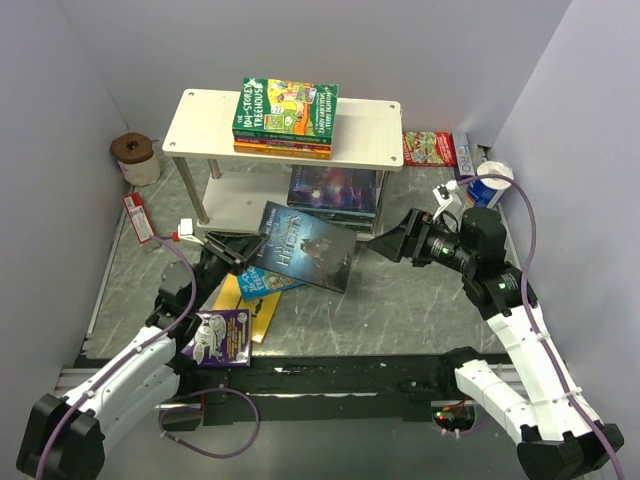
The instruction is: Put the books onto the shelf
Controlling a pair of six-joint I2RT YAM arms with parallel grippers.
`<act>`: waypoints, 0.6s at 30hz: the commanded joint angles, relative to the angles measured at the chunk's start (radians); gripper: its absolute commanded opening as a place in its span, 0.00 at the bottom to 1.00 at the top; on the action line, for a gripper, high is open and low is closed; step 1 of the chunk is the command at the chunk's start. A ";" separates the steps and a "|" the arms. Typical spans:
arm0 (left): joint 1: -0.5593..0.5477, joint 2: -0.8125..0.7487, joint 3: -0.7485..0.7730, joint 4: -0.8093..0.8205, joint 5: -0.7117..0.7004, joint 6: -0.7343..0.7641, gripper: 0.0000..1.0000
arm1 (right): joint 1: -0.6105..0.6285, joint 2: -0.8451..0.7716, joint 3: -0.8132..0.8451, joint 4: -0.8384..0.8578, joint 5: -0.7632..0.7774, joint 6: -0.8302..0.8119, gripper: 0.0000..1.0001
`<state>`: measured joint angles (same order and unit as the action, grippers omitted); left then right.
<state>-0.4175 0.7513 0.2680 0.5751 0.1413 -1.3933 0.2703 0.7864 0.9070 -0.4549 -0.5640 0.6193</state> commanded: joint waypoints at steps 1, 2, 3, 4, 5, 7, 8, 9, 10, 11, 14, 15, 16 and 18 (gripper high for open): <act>0.011 -0.029 0.065 0.288 0.043 -0.125 0.01 | -0.006 -0.006 -0.006 0.039 0.006 -0.009 0.91; 0.016 -0.032 0.042 0.302 0.034 -0.136 0.01 | -0.006 -0.007 -0.017 0.047 0.001 -0.003 0.91; 0.029 -0.033 0.036 0.315 0.029 -0.156 0.01 | -0.006 -0.012 -0.029 0.056 -0.005 0.002 0.91; 0.040 -0.029 0.028 0.347 0.023 -0.170 0.01 | -0.008 -0.016 -0.054 0.079 -0.010 0.016 0.91; 0.063 -0.023 0.016 0.367 0.024 -0.186 0.01 | -0.009 -0.025 -0.063 0.091 -0.016 0.023 0.91; 0.086 0.014 0.010 0.422 0.030 -0.240 0.01 | -0.011 -0.035 -0.086 0.105 -0.022 0.037 0.91; 0.106 0.031 0.010 0.475 0.035 -0.257 0.01 | -0.013 -0.041 -0.089 0.111 -0.022 0.039 0.91; 0.114 0.064 0.014 0.503 0.037 -0.280 0.01 | -0.014 -0.044 -0.092 0.111 -0.022 0.040 0.90; 0.120 0.081 0.022 0.520 0.041 -0.291 0.01 | -0.013 -0.045 -0.091 0.113 -0.020 0.040 0.90; 0.129 0.100 0.034 0.560 0.040 -0.299 0.01 | -0.014 -0.052 -0.092 0.114 -0.019 0.040 0.91; 0.135 0.164 0.075 0.606 0.043 -0.314 0.01 | -0.017 -0.061 -0.092 0.113 -0.014 0.040 0.90; 0.135 0.192 0.088 0.608 0.043 -0.314 0.01 | -0.017 -0.064 -0.094 0.110 -0.011 0.042 0.90; 0.135 0.206 0.099 0.609 0.043 -0.312 0.01 | -0.016 -0.068 -0.094 0.108 -0.008 0.040 0.90; 0.137 0.239 0.126 0.615 0.040 -0.303 0.01 | -0.020 -0.078 -0.095 0.104 -0.004 0.036 0.90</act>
<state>-0.2844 0.9668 0.2752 0.9218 0.1802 -1.6024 0.2607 0.7364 0.8097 -0.3981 -0.5758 0.6571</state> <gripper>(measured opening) 0.294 0.904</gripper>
